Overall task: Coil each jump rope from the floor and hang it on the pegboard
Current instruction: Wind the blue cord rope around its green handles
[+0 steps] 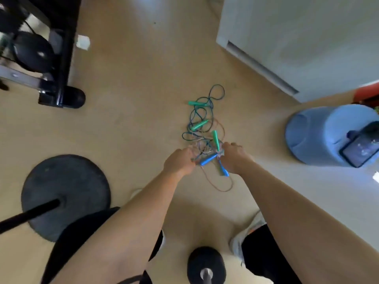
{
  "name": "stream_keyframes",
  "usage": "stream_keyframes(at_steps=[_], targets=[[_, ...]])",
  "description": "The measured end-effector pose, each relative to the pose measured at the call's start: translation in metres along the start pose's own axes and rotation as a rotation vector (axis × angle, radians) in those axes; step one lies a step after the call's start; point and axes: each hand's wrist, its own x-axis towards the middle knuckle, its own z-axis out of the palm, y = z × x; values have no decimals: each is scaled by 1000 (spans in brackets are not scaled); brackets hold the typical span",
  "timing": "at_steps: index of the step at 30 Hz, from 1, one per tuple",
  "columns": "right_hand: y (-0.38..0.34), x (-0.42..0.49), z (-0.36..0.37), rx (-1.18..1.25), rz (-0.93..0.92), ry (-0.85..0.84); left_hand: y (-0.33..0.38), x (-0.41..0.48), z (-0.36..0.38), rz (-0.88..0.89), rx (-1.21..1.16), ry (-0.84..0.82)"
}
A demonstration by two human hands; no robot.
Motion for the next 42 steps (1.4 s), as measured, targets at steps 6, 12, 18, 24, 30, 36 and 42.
stream_keyframes(at_steps=[6,12,18,24,30,36,42], targets=[[54,99,88,-21,18,-4,-40,112,96,12,243,69],[66,131,98,25,23,168,-61,137,127,36,370,169],[64,85,67,83,-29,113,-35,92,83,89,306,59],[28,12,5,167,-148,139,13,3,-7,178,391,185],[-17,-70,-20,147,-464,268,35,-96,-68,315,167,293],[-3,-133,-28,347,-541,359,38,-168,-104,448,-146,384],[1,-170,-45,244,-541,349,20,-213,-127,469,-248,731]])
